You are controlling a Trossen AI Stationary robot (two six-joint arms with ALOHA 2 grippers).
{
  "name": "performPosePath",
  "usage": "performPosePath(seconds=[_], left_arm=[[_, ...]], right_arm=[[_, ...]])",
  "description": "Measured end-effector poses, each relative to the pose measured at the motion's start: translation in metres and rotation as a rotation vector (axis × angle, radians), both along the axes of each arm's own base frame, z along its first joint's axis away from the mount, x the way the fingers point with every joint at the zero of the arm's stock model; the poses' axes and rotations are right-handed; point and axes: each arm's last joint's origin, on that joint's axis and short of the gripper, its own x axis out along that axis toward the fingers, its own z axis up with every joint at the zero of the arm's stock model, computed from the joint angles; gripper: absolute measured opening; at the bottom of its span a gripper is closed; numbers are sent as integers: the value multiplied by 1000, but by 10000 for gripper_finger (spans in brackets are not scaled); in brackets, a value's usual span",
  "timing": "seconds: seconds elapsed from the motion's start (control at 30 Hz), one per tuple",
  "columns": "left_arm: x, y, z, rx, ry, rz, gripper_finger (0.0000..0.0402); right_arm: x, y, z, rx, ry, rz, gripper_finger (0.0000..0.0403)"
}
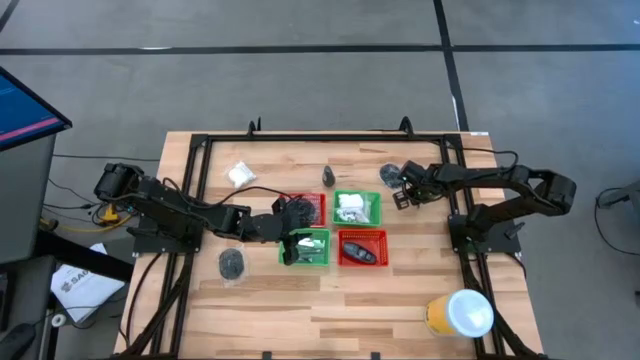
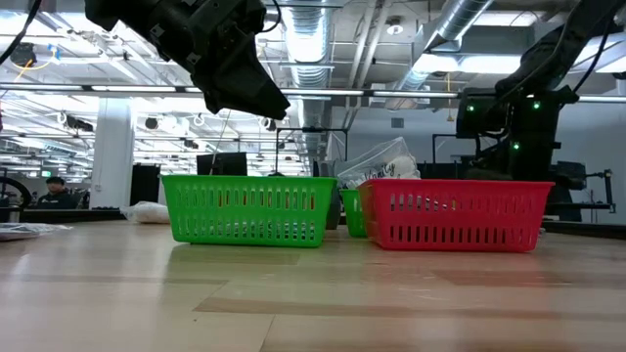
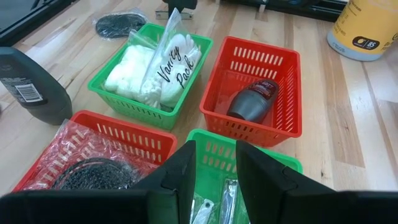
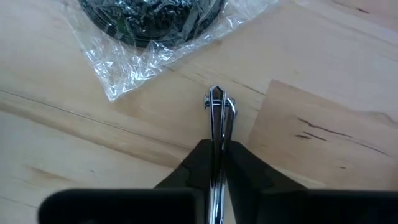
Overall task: Pick & Place Travel size toiletries
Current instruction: Put the silver nail cutter into the left green basket
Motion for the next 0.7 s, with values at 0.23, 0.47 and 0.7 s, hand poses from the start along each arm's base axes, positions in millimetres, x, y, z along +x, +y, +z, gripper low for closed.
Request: performPosePath(seconds=[0.23,0.47,0.7], left_arm=[[0,0,0,0,-1,0,104],[0,0,1,-1,-7,0,104],[1,0,1,-3,-17,1,104]], right_arm=[[13,2,12,11,4,92,12],[30,3,38,-4,-5,158,13],[55,9,74,-67,-61,238,15]])
